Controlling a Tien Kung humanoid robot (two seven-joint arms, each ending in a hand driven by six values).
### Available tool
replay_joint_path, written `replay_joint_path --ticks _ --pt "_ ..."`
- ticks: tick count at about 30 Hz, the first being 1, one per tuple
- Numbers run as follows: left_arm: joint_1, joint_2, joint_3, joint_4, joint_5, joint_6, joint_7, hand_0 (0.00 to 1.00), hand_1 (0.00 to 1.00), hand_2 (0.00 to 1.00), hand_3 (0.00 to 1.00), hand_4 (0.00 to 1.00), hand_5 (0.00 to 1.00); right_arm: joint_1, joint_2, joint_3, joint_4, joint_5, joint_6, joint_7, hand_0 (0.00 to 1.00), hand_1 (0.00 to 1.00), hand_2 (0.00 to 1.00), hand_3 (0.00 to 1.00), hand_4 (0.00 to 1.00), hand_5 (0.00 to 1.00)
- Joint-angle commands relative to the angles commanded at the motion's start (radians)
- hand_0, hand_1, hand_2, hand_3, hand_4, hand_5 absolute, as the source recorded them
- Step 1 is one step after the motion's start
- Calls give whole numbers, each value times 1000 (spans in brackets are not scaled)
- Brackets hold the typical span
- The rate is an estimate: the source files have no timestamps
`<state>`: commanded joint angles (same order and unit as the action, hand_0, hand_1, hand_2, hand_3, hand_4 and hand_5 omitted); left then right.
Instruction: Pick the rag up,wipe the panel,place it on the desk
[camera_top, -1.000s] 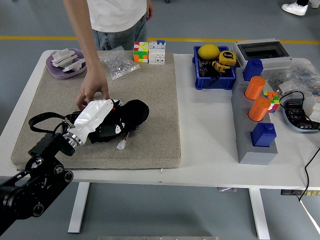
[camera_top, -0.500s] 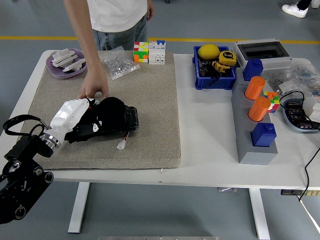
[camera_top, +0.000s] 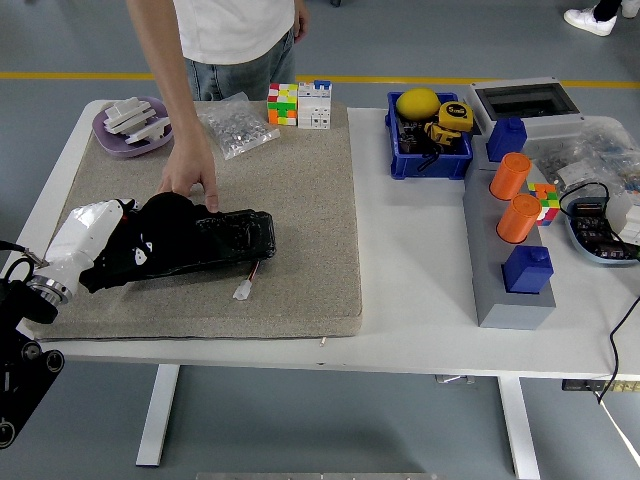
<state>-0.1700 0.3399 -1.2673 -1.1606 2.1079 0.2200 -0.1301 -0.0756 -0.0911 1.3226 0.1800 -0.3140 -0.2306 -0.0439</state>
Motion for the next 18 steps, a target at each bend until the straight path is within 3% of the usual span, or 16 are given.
replay_joint_path --ticks 11,18 --pt "17 13 -42 -8 9 -6 1 281 346 543 489 413 2 -8 1 -20 0 22 1 2 795 679 684 606 989 462" --pt "-3 8 -7 -20 9 -8 8 282 352 544 490 415 2 -6 0 -8 0 6 0 2 795 679 684 607 990 461"
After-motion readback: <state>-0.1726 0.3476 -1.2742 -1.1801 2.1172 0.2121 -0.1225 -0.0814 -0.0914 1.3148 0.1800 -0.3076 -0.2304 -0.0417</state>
